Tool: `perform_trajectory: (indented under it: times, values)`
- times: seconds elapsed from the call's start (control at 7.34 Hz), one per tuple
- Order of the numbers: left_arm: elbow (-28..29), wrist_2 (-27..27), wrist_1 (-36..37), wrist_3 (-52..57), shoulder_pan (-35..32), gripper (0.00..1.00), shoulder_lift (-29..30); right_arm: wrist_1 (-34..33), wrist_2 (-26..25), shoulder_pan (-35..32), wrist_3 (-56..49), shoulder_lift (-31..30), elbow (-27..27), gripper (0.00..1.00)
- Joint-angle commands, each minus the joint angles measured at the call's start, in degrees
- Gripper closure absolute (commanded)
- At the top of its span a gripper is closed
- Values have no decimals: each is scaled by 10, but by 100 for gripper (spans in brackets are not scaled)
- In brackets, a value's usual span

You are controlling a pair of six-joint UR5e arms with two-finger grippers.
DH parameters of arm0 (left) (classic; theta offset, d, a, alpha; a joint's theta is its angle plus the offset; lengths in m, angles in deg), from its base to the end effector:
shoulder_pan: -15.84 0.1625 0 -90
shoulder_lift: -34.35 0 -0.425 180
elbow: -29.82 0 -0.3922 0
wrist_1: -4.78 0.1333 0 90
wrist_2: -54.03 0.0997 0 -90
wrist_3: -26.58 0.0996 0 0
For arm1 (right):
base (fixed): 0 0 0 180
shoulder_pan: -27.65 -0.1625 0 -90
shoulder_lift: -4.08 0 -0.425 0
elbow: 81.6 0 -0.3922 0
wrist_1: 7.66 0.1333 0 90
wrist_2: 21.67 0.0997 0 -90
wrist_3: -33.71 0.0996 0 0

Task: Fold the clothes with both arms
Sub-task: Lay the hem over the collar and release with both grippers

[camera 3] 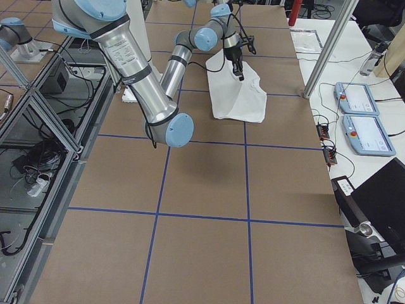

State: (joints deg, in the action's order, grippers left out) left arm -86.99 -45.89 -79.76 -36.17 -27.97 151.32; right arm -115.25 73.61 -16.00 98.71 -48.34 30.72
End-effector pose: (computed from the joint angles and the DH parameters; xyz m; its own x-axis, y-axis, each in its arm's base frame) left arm 0.3267 -0.4743 0.2156 0.6963 -0.0430 -0.7164 0.3040 0.9219 0.2401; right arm -0.3458 -0.5015 0.1662 0.7565 0.1401 0.6388 -0.3562 0.9075 0.2228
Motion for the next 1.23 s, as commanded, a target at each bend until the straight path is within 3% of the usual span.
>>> perform_trajectory:
  times: [0.0, 0.27, 0.54, 0.82, 0.95, 1.09]
  values:
    - [135, 22, -122, 3, -3, 100, 6, 103, -4, -1, -1, 40, -150, 100]
    - [208, 23, -193, 3, -1, 100, 11, 167, -4, 0, -3, 45, -230, 100]
    - [259, 23, -239, 4, 0, 100, 12, 204, -4, 8, -3, 48, -276, 100]
    - [275, 22, -253, 4, 4, 100, 13, 223, -17, 18, -2, 48, -293, 99]
    - [273, 22, -254, 5, 7, 27, 13, 222, -19, 21, -3, 48, -294, 13]
    - [268, 18, -289, 22, 7, 0, 7, 221, -17, 21, -7, 57, -291, 0]
